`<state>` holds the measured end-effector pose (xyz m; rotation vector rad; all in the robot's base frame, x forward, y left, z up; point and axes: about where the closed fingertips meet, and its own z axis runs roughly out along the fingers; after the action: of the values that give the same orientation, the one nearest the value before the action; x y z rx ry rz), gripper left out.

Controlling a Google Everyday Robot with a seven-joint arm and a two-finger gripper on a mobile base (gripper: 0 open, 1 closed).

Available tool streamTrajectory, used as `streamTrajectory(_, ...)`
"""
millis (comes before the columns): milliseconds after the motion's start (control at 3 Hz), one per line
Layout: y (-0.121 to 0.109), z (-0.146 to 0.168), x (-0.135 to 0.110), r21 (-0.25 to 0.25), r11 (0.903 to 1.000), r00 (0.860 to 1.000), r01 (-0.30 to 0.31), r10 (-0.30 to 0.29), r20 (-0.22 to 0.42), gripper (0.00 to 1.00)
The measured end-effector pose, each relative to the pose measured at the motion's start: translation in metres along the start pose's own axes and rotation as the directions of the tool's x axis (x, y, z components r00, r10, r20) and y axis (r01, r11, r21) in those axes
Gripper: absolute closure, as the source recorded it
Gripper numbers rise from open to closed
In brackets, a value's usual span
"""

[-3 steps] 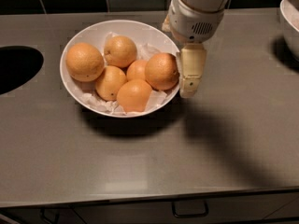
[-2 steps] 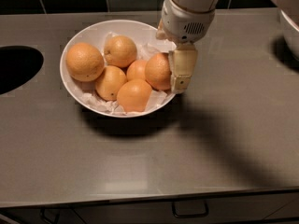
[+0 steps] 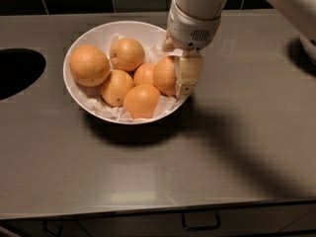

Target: Pick orange from white bowl

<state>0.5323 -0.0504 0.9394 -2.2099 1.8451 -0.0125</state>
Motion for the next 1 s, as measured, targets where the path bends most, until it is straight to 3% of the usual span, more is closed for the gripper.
streamTrajectory(667, -0.0011, 0.0066, -0.0005, -0.011, 0.9999, 1.0, 0.002, -0.002, 0.011, 0.24)
streamTrajectory(1000, -0.002, 0.0092, -0.0012, -0.013, 0.9999, 1.0, 0.003, -0.003, 0.016, 0.34)
